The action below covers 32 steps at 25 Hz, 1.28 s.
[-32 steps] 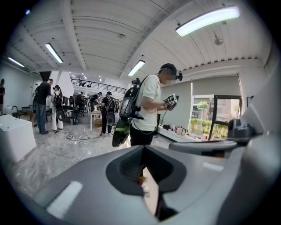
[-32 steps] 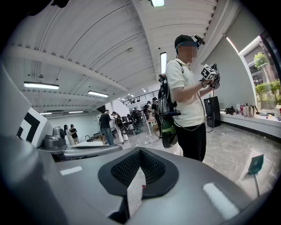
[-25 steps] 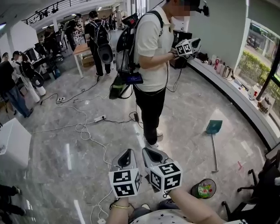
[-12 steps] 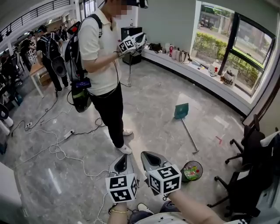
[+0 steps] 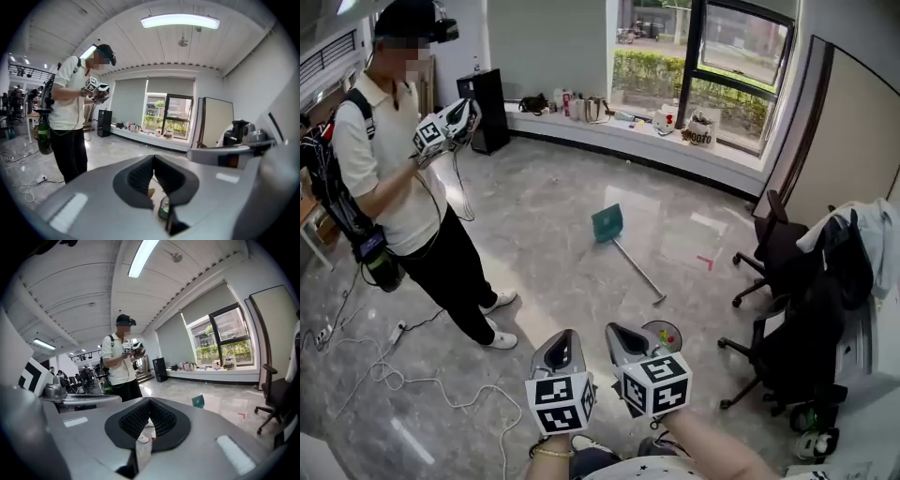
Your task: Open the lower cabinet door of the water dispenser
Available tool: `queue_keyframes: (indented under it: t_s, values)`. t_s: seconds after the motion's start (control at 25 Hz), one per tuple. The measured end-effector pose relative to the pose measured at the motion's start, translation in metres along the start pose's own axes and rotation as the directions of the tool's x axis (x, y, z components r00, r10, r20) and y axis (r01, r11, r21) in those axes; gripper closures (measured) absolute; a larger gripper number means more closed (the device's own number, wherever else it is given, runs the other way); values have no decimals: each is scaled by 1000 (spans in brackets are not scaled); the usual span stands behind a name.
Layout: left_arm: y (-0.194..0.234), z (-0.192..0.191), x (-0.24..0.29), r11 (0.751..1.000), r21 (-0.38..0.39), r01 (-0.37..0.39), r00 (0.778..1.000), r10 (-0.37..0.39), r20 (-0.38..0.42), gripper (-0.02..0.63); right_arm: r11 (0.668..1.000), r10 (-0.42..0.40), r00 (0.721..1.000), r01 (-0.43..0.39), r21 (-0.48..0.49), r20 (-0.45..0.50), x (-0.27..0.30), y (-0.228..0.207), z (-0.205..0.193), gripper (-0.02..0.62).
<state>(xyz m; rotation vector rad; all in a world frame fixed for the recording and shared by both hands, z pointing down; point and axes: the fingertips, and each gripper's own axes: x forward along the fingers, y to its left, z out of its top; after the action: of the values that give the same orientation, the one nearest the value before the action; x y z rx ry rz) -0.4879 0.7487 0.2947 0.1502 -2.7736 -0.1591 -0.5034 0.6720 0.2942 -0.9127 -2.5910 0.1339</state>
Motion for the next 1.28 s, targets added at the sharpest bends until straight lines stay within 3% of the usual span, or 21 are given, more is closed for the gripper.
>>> queue_keyframes:
  t_s: [0.24,0.44,0.64,0.76,0.88,0.96,1.16,1.28]
  values:
    - [-136,-22,14,988,31,154,988,-153,-34,600,986,-159,987,157,60,21,-98,-101,-19,597]
    - [-254,-42,9,955,80,284,958,-281,-51,598,954,-288,957,283,102,42,-188,-174,-38,597]
    - [-375,-71,-6,900,117,420,907,-412,-84,598,899,-421,906,409,154,52,-293,-240,-66,597]
    - [-444,-88,-18,850,140,507,861,-495,-112,598,847,-514,856,495,193,60,-357,-274,-81,597]
    - [-515,-108,-36,774,174,608,793,-586,-165,598,773,-613,788,582,252,59,-423,-304,-97,597]
    - [-560,-120,-51,705,197,681,732,-651,-200,598,709,-682,729,641,294,55,-466,-319,-109,597]
    - [-665,-149,-88,508,233,829,558,-780,-283,598,518,-833,552,765,382,23,-569,-348,-145,597]
    - [-723,-174,-114,376,239,895,440,-828,-347,598,383,-900,435,812,440,-19,-628,-361,-172,597]
